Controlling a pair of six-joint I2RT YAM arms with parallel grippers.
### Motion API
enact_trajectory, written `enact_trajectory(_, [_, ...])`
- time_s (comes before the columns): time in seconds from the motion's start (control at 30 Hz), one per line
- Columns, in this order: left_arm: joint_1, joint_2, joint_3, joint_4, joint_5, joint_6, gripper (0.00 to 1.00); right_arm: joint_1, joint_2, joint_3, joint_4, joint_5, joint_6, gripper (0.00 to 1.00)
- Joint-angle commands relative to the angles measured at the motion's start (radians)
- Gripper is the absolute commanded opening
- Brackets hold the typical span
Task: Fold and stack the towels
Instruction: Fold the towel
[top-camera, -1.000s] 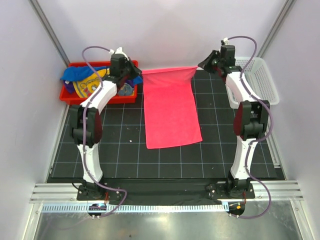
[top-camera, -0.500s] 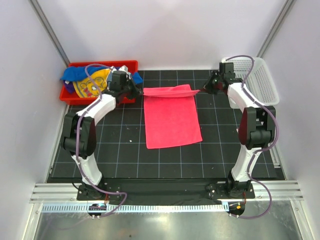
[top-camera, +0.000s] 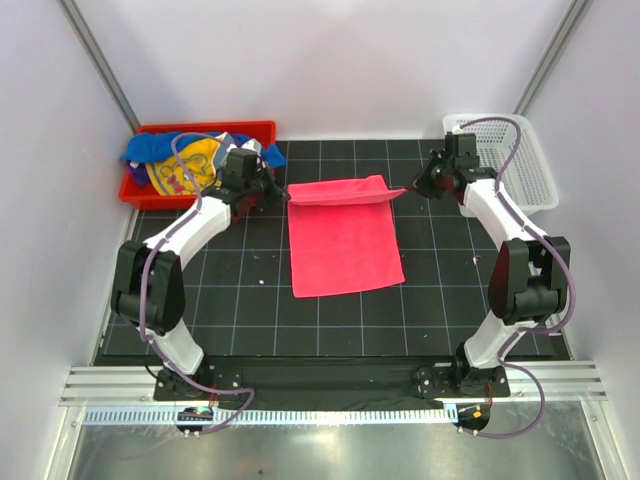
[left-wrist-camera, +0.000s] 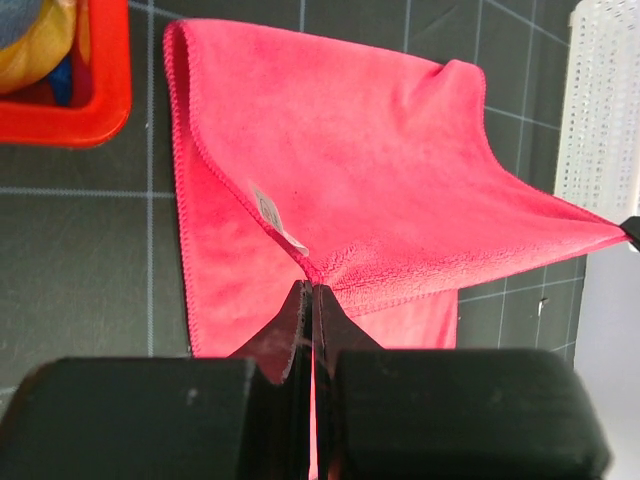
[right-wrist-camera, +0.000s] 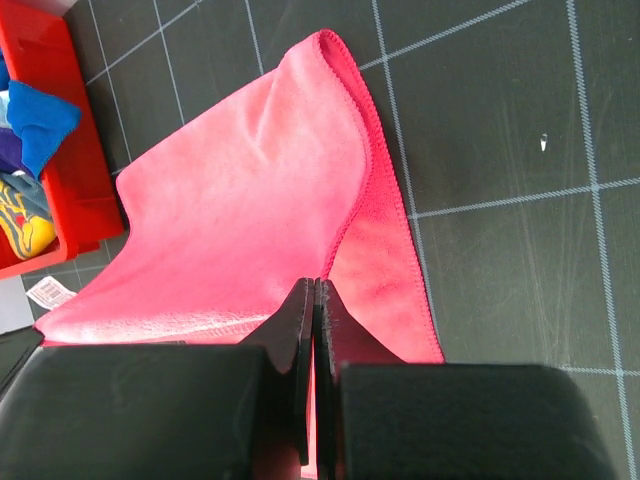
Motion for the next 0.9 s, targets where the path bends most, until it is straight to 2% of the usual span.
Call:
enact_trajectory(0.0, [-0.002, -0.025, 0.064, -0.058, -0.035, 0.008, 0.0, 0.003, -0.025, 0.071, 0.0, 0.003, 0.0, 0.01])
enact_trajectory(0.1, [-0.002, -0.011, 0.133, -0.08, -0.071, 0.02, 0.0, 0.004, 0.015, 0.181, -0.008, 0.011, 0.0, 0.01])
enact_trajectory(0.33, [0.003, 0.075, 0.427, -0.253, -0.124, 0.088, 0.0, 0.004, 0.115, 0.461, -0.077, 0.016, 0.001, 0.01])
enact_trajectory(0.43, [0.005, 0.087, 0.466, -0.278, -0.131, 0.097, 0.0, 0.004, 0.133, 0.532, -0.121, 0.022, -0.014, 0.01])
enact_trajectory(0.63, [0.008, 0.083, 0.446, -0.284, -0.136, 0.097, 0.0, 0.003, 0.112, 0.507, -0.14, 0.039, -0.037, 0.01])
enact_trajectory(0.87, [0.009, 0.045, 0.348, -0.278, -0.105, 0.086, 0.0, 0.004, 0.038, 0.339, -0.126, 0.048, -0.033, 0.01])
